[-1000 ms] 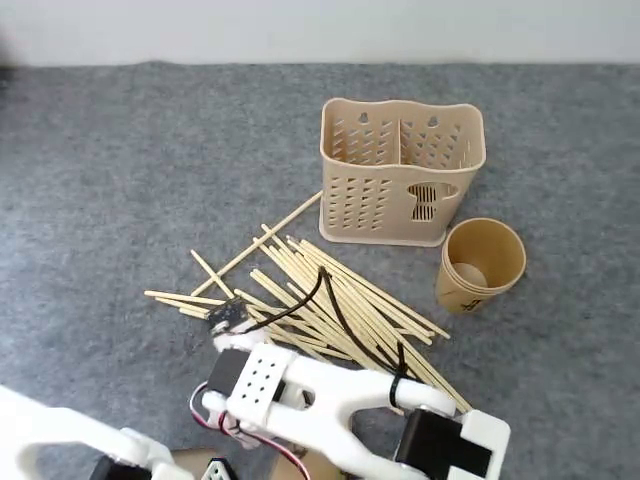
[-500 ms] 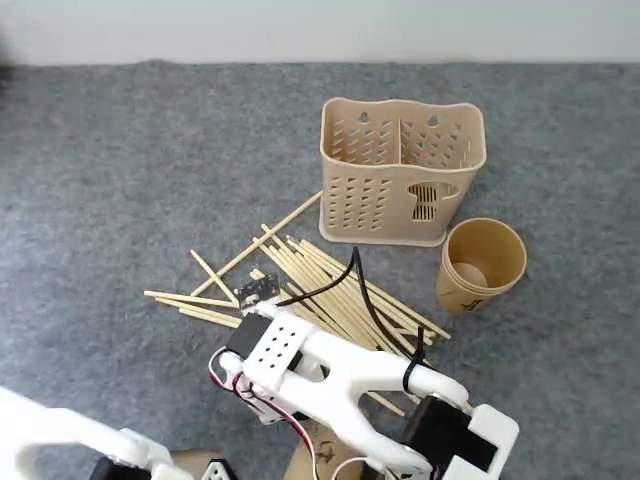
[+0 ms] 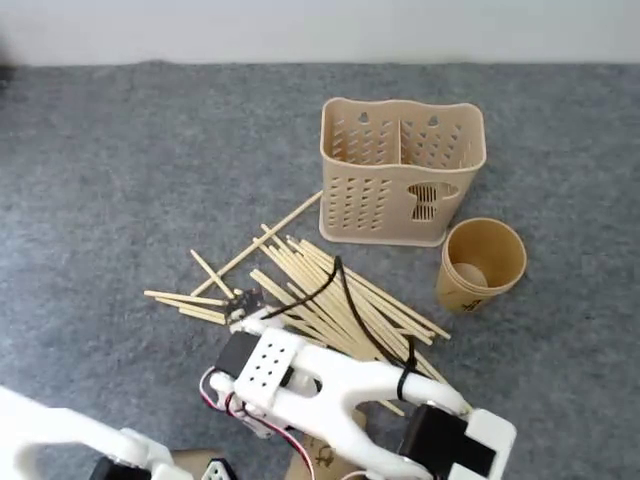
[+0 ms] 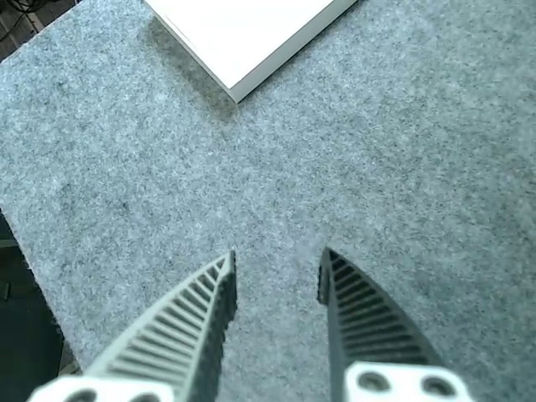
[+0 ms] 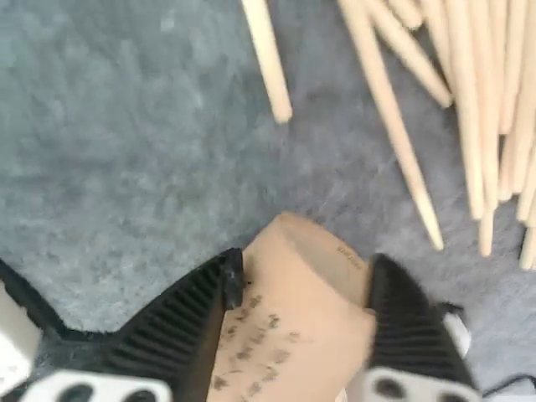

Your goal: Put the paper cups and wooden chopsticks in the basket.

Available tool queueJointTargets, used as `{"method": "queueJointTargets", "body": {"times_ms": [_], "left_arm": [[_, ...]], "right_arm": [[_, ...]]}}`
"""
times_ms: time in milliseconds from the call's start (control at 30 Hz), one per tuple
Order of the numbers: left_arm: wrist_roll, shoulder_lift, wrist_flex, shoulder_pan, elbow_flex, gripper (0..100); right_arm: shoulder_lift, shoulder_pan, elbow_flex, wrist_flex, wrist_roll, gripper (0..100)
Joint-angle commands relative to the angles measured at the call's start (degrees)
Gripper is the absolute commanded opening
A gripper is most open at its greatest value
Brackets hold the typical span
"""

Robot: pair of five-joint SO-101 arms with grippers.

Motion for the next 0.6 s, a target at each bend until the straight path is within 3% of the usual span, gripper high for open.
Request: {"method": "queueJointTargets", "body": {"times_ms": [0, 100, 200, 567], "left_arm": [[0.2, -0.3, -1.1, -0.1, -2.1, 16], [0.1, -0.3, -1.1, -0.2, -2.1, 16], [0.1, -0.3, -1.1, -0.2, -2.1, 16], [0.1, -0.3, -1.1, -0.2, -1.5, 16]], "right_arm": [[-0.2, -1.1, -1.1, -2.3, 1.1, 7.9], [-0.7, -0.9, -1.3, -2.4, 3.7, 0.9], [-0.7, 1.3, -1.4, -2.5, 5.2, 1.7], [-0.7, 18.1, -9.9, -2.1, 16.6, 0.8]]}}
